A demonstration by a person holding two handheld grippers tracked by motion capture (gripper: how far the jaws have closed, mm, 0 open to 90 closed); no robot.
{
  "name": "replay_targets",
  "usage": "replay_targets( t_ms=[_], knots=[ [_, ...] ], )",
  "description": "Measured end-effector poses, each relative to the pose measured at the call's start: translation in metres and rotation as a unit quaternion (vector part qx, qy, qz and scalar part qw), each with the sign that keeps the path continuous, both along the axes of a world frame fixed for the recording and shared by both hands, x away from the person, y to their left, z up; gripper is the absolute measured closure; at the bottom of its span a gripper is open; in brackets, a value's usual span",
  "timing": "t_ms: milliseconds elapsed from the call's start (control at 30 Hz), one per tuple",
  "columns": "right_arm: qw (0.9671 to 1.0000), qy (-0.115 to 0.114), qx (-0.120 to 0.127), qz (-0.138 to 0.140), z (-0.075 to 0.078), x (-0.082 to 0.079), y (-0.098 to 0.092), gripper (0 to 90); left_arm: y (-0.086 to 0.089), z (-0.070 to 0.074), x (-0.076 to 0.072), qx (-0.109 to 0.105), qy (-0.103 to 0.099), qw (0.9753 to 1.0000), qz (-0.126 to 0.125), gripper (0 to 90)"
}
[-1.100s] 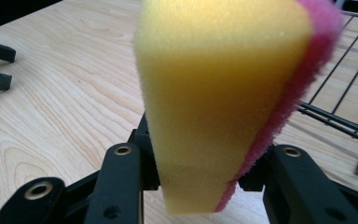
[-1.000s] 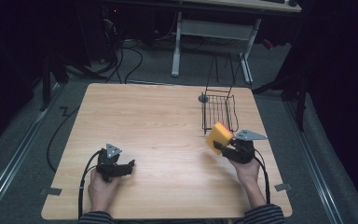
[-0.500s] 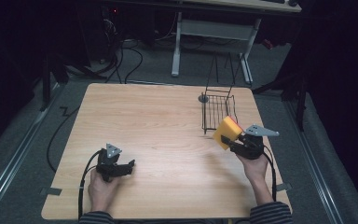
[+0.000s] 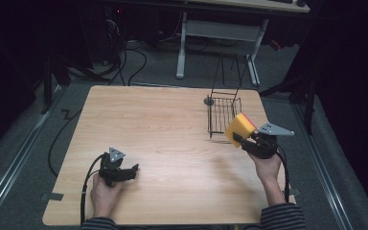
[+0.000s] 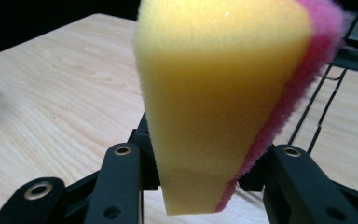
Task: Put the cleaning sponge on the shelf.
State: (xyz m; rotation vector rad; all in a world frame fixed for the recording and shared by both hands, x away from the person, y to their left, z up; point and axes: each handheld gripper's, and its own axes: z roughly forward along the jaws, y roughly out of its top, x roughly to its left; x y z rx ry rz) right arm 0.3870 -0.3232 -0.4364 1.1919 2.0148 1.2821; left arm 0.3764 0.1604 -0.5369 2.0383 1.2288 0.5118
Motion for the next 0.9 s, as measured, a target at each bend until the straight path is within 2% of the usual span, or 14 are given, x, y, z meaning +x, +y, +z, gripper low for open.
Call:
replay_targets(
  t_ms=[467,600,833,900],
  knots=[
    [0.9999,-0.003,-0.001,-0.013,0.010,0.022,-0.001,61.0,0.000,0.000,0.000,0.000,0.000,1.0000,0.000,17.4],
    [0.9997,-0.012,0.003,-0.020,0.009,0.026,0.000,61.0,0.000,0.000,0.000,0.000,0.000,1.0000,0.000,17.4],
    [0.9994,-0.008,-0.002,-0.033,0.008,0.041,0.004,61.0,0.000,0.000,0.000,0.000,0.000,1.0000,0.000,17.4],
    [0.9993,-0.016,-0.001,-0.035,0.008,0.044,0.005,60.9,0.000,0.000,0.000,0.000,0.000,1.0000,0.000,17.4]
  ],
)
